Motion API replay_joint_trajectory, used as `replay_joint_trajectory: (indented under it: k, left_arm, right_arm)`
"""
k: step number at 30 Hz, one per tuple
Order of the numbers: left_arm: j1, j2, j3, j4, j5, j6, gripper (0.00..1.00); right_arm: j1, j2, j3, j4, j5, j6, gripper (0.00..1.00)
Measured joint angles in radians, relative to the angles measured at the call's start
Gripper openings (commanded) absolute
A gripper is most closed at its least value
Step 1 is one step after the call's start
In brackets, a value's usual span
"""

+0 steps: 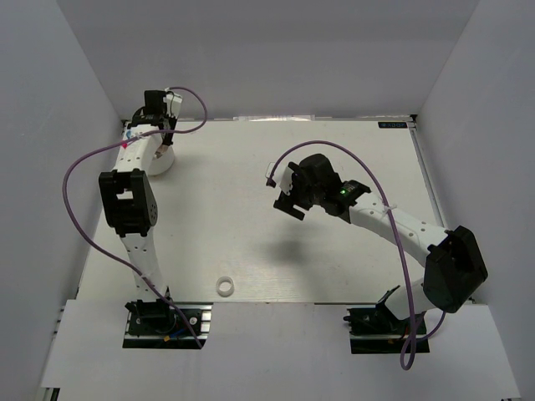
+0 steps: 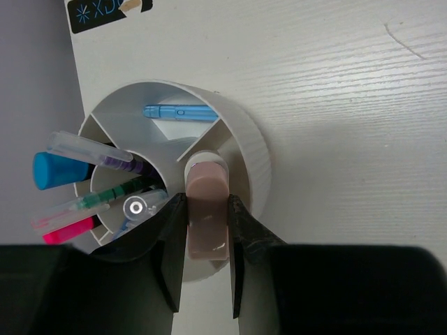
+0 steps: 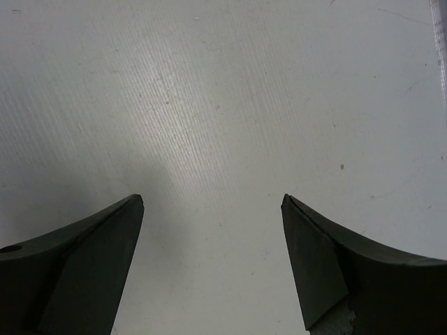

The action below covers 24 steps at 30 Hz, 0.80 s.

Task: Sort the stationery into containers
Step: Place the stapler in the storage box.

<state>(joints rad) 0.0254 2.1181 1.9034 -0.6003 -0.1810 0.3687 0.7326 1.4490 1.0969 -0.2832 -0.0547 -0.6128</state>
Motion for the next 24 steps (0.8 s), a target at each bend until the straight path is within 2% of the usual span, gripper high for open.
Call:
replay_joint_trajectory:
  k: [4,8,12,13,14,20,24]
  left_arm:
    - [0.0,0.005,0.0,0.0,-0.003,0.0,0.3]
    - [0.0,0.005,0.0,0.001,-0.003,0.001,0.44]
    - [0.0,0.005,0.0,0.002,-0.003,0.0,0.47]
    - [0.0,0.005,0.0,0.002,-0.002,-0.001,0.54]
    - [0.0,0.004,0.0,0.002,-0.002,-0.002,0.56]
    - [0.0,-0.034,-0.014,0.001,0.064,-0.028,0.54]
    - [0.006,-0.211,-0.193,0.019,0.238,-0.019,0.52]
  right_arm:
    - [0.0,0.0,0.0,0.0,0.0,0.0,0.85]
    - [0.0,0.0,0.0,0.0,-0.001,0.0,0.85]
    - [0.0,0.0,0.0,0.0,-0.001,0.001,0.85]
    - [0.0,0.0,0.0,0.0,-0.002,0.002,0.86]
    - [0.0,0.0,0.0,0.0,-0.003,0.003,0.86]
    - [0.0,0.002,0.005,-0.006,-0.021,0.008,0.85]
    - [0.0,0.002,0.007,-0.007,-0.034,0.028,0.81]
